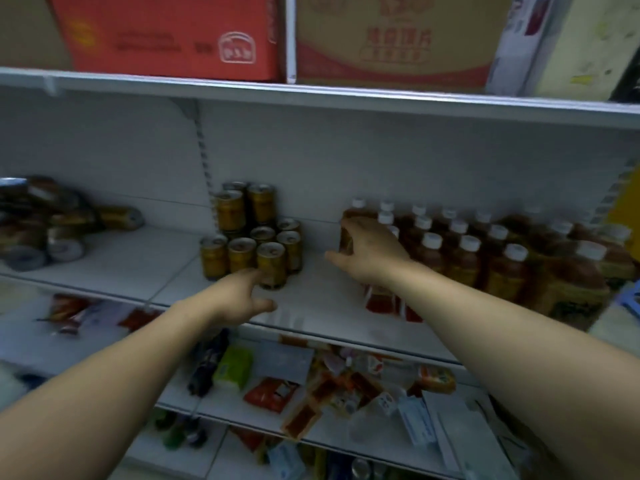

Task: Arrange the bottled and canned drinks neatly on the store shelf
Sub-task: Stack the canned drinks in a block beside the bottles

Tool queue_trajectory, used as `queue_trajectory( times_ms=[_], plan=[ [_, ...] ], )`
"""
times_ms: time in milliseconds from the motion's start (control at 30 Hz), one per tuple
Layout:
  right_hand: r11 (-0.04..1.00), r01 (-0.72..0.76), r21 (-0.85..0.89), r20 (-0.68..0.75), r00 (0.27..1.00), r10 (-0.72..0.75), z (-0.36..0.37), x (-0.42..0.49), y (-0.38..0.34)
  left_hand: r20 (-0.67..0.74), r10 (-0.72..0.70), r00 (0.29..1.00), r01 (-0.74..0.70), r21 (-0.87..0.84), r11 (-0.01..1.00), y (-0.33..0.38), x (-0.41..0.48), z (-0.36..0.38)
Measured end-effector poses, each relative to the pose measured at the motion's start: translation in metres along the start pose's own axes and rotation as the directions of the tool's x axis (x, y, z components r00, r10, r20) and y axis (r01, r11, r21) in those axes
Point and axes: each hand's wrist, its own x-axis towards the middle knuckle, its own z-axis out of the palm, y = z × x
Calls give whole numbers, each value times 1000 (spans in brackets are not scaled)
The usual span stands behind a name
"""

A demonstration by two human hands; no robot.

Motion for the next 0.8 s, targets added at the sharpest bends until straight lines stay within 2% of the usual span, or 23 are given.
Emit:
queue_trajectory(
  times_ms=[133, 400, 567, 800],
  plan=[
    [996, 76, 55, 101, 992, -82, 27, 46, -57, -33, -100, 994, 101, 8, 995, -56, -15, -22],
    [946, 285, 155, 153, 939, -308, 73, 142, -160, -99, -292, 951, 289, -43, 956, -154, -22, -72],
    [891, 395, 224, 210, 873, -440, 97, 211, -227, -137, -445, 885, 438, -75, 896, -211, -13, -104],
    [854, 407, 325, 258, 830, -494, 154, 274, -306, -182, -592, 785, 566, -178, 805, -284, -15, -134]
  ],
)
